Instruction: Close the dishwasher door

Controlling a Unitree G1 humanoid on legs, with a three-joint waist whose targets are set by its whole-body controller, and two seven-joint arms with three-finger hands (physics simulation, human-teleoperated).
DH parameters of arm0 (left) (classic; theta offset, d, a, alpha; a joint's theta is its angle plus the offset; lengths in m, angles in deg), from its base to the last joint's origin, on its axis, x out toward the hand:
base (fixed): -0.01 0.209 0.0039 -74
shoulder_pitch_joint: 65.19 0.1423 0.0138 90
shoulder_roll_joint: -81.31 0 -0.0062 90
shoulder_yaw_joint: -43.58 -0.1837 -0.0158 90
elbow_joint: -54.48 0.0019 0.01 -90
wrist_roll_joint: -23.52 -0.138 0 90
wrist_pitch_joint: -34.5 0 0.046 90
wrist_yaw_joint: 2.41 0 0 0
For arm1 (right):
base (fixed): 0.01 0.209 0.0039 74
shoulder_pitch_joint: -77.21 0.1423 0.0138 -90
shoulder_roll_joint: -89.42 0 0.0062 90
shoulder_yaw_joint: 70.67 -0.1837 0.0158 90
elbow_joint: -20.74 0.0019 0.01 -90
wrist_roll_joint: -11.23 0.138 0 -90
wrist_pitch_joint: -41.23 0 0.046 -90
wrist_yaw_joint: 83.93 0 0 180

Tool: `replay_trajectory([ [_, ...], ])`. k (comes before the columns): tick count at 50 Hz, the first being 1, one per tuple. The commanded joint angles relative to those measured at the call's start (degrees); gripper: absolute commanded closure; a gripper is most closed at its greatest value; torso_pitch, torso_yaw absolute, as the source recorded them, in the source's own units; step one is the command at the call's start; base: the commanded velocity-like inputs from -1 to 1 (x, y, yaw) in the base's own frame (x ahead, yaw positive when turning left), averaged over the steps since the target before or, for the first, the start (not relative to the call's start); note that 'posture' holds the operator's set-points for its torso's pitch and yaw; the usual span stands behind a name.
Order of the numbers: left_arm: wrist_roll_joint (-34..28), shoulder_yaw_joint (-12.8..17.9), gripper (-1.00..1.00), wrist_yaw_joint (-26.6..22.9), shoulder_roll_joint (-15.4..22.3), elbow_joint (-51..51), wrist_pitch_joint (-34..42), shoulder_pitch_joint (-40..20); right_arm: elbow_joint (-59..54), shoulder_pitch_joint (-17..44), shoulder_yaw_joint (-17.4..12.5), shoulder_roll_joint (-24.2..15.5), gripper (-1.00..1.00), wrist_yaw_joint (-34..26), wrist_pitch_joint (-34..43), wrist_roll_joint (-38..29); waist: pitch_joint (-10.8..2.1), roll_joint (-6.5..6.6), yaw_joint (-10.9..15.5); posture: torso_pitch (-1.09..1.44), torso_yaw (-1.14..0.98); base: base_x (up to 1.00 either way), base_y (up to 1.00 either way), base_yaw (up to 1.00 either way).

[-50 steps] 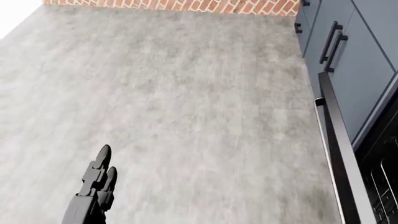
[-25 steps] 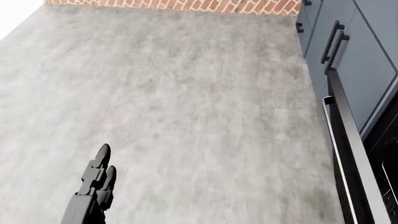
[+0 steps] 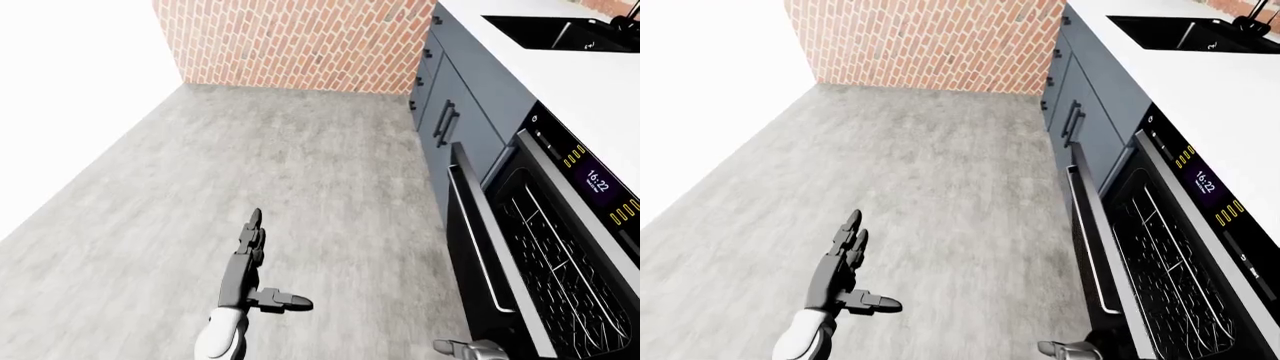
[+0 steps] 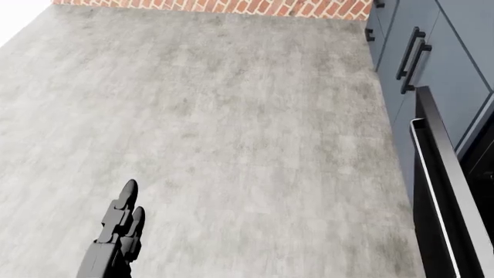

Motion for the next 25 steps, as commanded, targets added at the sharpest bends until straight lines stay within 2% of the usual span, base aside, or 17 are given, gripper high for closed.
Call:
replay_trajectory([
  [1,0.17,-0.04,-1.00,0.03,0.03,-2.47,-1.76,-0.73,0.20,-0.55,-0.88,-3.12,-1.00,4.62,1.41,0.04,-0.66,-0.70,-0.73,0.00,0.00,0.00,0.00,0.00],
  [25,0.25,0.07,-1.00,-0.01,0.06,-2.85,-1.65,-0.73,0.23,-1.61,-0.24,-4.72,-1.00,6.11,1.53,0.22,-0.46,-0.70,-0.74,0.00,0.00,0.00,0.00,0.00],
])
